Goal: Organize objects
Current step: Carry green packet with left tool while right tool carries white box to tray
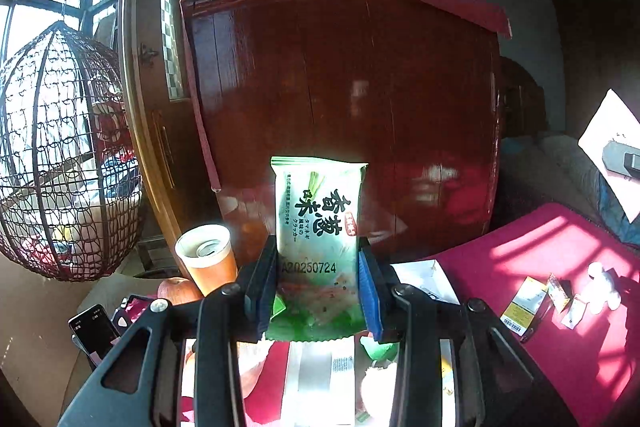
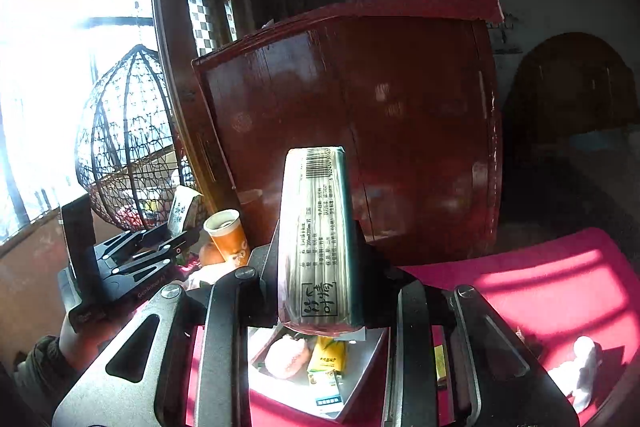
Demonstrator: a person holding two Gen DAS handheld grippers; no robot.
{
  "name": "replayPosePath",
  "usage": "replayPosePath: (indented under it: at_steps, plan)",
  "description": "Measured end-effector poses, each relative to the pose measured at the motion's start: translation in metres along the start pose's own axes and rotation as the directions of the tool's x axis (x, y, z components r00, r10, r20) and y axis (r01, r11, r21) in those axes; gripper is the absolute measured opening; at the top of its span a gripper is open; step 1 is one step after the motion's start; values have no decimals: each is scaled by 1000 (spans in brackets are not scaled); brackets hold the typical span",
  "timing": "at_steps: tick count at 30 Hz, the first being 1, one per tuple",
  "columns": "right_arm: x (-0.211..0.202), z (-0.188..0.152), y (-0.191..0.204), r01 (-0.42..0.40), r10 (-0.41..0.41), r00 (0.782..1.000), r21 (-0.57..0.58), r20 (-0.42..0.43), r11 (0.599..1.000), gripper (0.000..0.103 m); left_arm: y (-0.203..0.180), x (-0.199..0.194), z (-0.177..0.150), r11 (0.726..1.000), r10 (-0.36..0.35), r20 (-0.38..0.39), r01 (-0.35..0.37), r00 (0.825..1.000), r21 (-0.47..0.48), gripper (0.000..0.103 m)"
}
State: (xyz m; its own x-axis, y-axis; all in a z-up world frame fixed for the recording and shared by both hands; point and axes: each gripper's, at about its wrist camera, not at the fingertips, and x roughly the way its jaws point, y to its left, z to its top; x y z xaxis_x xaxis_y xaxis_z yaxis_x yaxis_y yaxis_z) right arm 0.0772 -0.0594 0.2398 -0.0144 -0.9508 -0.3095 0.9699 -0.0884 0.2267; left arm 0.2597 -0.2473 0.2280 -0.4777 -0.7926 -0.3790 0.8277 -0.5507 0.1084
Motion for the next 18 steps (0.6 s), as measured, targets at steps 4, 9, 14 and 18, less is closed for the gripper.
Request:
replayPosePath:
  at_steps: [4,9,14,18]
  plan:
    - [44,-24,2,-3,6,994,31,-105,1000,26,-5,42,-29,1000,-18,-98,16,995,-15,36]
    - [104,-62,4,18,-10,971,31,-239,999,26,-22,88,-53,1000,20,-175,-18,984,13,36]
    - [149,-96,6,27,-16,933,26,-359,999,27,-30,125,-66,999,50,-237,-45,970,30,36]
    - [170,-115,12,24,-17,909,10,-416,1000,27,-25,144,-76,998,61,-275,-61,960,10,37]
